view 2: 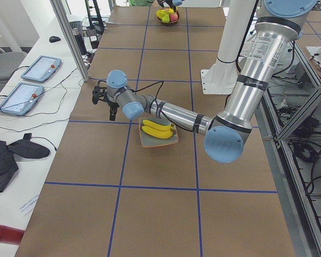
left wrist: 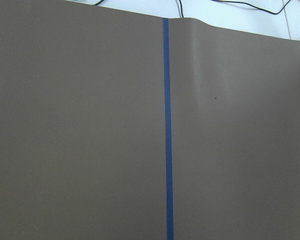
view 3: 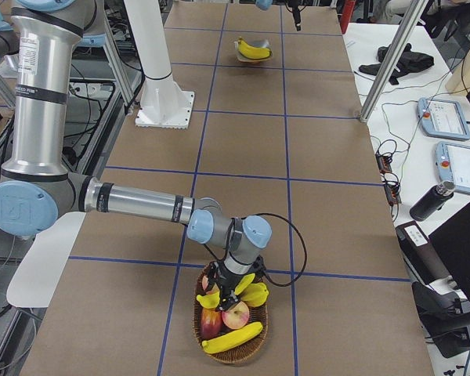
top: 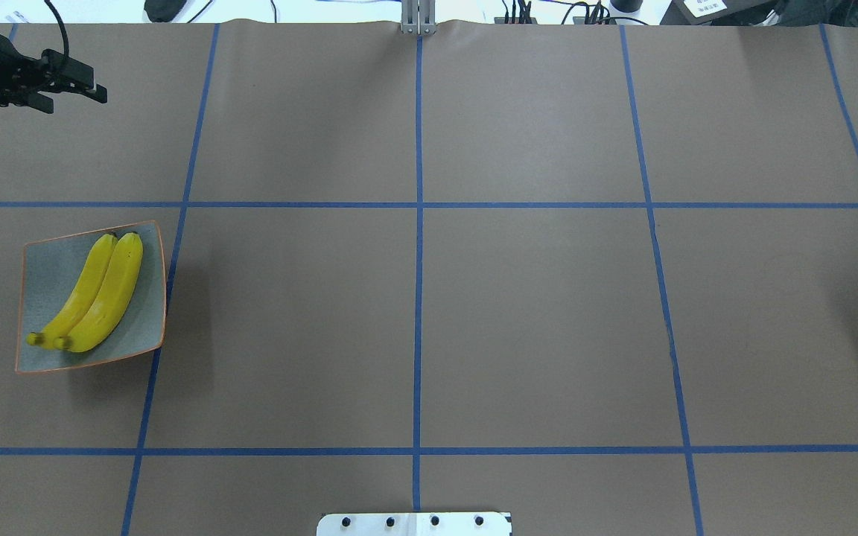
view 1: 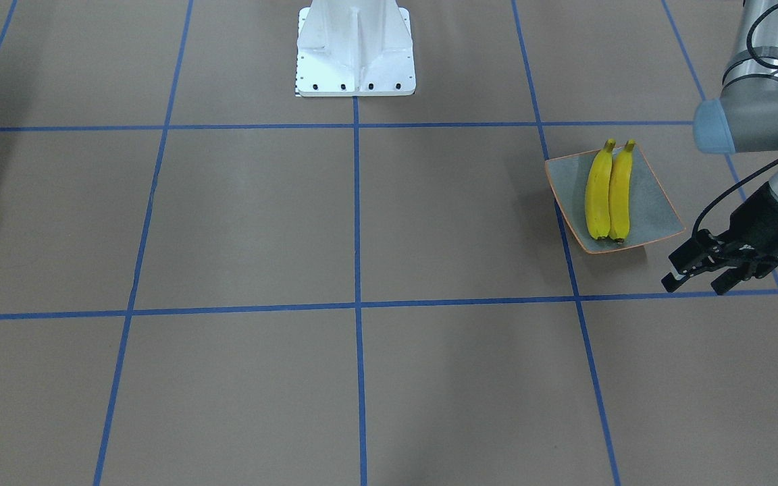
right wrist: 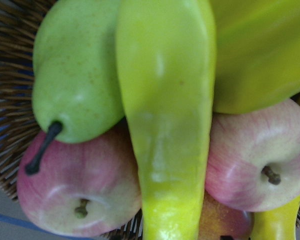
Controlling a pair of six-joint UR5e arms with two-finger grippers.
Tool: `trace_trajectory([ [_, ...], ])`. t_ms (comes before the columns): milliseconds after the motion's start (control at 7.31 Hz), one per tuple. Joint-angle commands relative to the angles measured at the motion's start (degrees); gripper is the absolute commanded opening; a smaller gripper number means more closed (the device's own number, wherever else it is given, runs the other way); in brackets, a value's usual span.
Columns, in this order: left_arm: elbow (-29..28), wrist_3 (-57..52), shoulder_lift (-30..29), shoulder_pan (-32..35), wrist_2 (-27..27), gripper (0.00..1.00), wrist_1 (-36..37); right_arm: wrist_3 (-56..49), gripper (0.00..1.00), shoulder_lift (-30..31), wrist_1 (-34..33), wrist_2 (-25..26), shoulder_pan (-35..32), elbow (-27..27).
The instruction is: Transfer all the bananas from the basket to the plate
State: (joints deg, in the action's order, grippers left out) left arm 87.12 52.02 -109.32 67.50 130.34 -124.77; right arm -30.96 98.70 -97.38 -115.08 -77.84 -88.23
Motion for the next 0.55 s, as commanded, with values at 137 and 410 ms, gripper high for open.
trace_trajectory([
  [137,0.2,0.2,0.1,-0.1,0.0,1.00,0.1,-0.8,0.04,0.0,0.2,0.1,0.2,0.3],
  [410,0.2,0.3,0.1,-0.1,0.1,1.00,0.1,-0.9,0.00,-0.2,0.4,0.0,0.2,-0.6],
])
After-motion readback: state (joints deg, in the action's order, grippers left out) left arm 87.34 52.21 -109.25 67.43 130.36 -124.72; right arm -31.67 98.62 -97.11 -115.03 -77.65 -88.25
